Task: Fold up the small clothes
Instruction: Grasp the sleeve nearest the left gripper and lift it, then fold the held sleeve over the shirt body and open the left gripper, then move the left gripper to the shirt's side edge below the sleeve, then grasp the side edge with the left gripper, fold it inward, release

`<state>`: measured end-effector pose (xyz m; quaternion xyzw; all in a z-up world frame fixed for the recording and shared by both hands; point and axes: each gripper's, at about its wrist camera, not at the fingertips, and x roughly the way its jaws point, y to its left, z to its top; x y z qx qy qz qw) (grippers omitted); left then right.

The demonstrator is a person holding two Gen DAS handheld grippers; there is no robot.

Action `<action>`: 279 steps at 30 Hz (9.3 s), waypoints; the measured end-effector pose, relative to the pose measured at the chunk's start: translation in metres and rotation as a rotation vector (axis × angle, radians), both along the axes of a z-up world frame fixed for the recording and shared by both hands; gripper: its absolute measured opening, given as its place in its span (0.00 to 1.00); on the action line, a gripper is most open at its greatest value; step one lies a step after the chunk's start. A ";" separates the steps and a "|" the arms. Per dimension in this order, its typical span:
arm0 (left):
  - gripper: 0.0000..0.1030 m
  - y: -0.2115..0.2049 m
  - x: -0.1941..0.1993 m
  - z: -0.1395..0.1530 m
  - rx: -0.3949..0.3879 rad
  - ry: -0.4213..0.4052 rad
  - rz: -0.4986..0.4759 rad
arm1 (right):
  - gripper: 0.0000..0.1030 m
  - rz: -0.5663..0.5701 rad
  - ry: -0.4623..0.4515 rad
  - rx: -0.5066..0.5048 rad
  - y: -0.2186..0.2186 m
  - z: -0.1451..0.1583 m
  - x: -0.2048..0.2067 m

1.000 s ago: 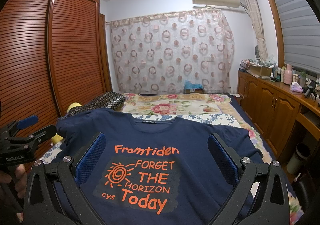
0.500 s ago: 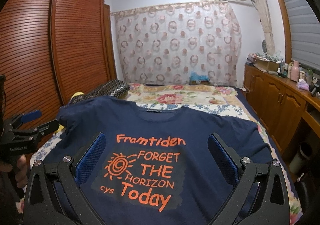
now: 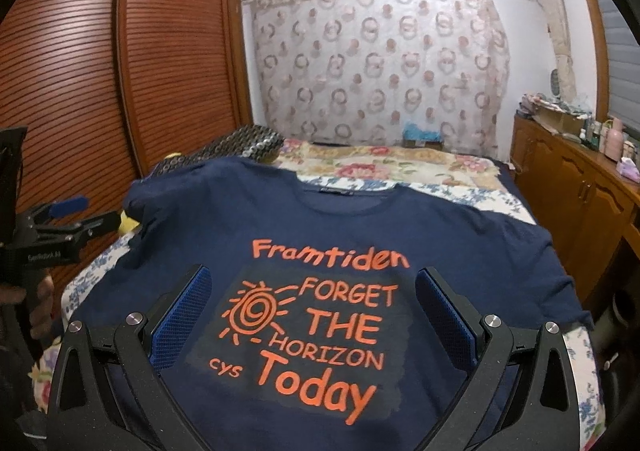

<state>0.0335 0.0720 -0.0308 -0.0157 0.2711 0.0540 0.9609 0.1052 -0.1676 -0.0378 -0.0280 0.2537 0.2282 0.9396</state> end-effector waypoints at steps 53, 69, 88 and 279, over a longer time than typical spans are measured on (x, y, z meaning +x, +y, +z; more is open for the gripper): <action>0.00 0.111 0.071 0.000 0.038 0.054 -0.033 | 1.00 0.091 0.102 0.006 0.014 -0.024 0.029; 0.42 0.144 0.094 -0.077 0.148 0.299 0.030 | 1.00 0.106 0.114 -0.003 0.019 -0.030 0.026; 0.00 0.107 0.056 0.002 0.081 0.073 -0.083 | 1.00 0.088 0.113 0.006 0.011 -0.034 0.029; 0.44 -0.014 0.133 0.010 -0.032 0.128 -0.320 | 0.57 0.047 0.295 -0.254 -0.054 -0.075 0.108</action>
